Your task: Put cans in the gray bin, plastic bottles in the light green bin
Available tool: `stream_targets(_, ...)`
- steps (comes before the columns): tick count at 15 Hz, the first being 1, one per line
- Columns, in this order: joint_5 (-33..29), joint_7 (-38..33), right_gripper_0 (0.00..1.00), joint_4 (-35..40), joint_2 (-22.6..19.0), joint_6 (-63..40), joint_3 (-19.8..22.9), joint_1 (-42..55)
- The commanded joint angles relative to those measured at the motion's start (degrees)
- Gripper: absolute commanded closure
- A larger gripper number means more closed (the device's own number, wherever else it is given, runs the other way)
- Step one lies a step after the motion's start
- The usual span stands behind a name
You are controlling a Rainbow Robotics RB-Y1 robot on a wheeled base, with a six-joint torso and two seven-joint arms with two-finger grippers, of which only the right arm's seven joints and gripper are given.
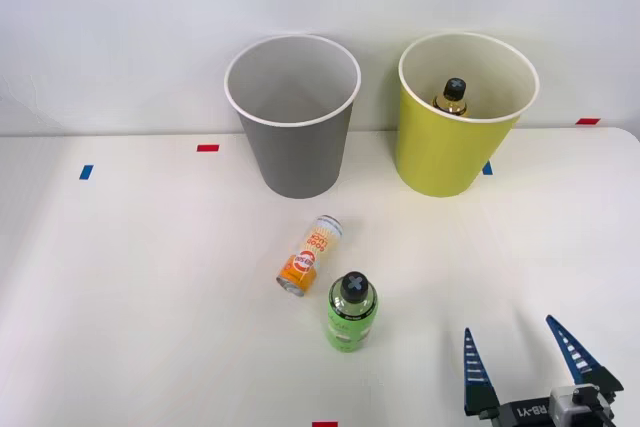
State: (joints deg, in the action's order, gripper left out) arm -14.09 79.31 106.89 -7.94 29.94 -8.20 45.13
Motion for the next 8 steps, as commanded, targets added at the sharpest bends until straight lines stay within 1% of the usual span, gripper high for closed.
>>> stream_targets(1, 2.3, 1.4, 0.00, 0.0, 0.3, 2.5, -2.7, 2.2)
stream_targets(4, 2.4, 3.0, 0.00, 0.0, 1.1, 5.0, -4.5, 3.1)
stream_targets(8, 3.4, 5.9, 0.00, -0.1, 1.2, 5.6, -5.0, 3.7)
